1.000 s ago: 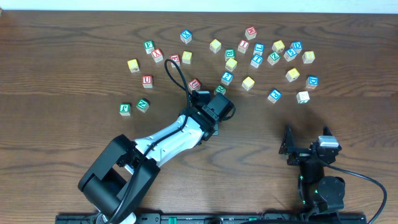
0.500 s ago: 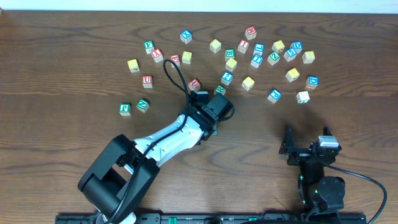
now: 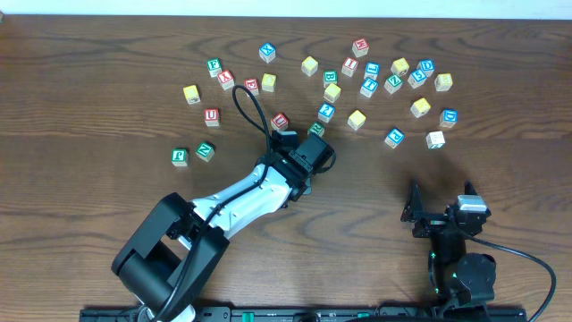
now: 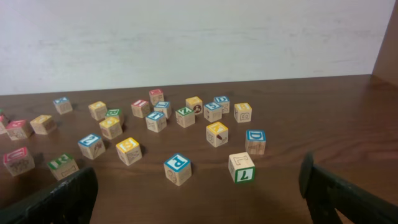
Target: Spell out AI2
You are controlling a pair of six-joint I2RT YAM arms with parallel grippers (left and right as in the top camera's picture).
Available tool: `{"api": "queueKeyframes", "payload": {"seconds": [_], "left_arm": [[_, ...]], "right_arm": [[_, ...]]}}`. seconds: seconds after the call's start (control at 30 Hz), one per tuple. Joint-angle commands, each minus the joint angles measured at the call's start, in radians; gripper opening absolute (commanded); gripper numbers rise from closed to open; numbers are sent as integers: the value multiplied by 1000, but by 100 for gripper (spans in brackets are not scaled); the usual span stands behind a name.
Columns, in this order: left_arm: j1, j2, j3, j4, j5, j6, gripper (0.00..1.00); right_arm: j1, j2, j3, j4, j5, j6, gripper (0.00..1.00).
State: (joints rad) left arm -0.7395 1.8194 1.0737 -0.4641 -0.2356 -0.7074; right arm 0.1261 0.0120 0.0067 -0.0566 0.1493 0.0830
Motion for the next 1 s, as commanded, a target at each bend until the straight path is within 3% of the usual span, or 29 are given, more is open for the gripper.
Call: {"api": "queueKeyframes", "payload": {"seconds": [0.0, 0.53, 0.97], "left_arm": [[6, -17, -10, -4, -20, -12, 11], [6, -17, -10, -3, -19, -8, 44], [6, -23, -10, -2, -19, -8, 45]], "right_arm": [[-10, -5, -1, -5, 1, -2, 99], [-10, -5, -1, -5, 1, -2, 99], [-10, -5, -1, -5, 1, -2, 99]]}}
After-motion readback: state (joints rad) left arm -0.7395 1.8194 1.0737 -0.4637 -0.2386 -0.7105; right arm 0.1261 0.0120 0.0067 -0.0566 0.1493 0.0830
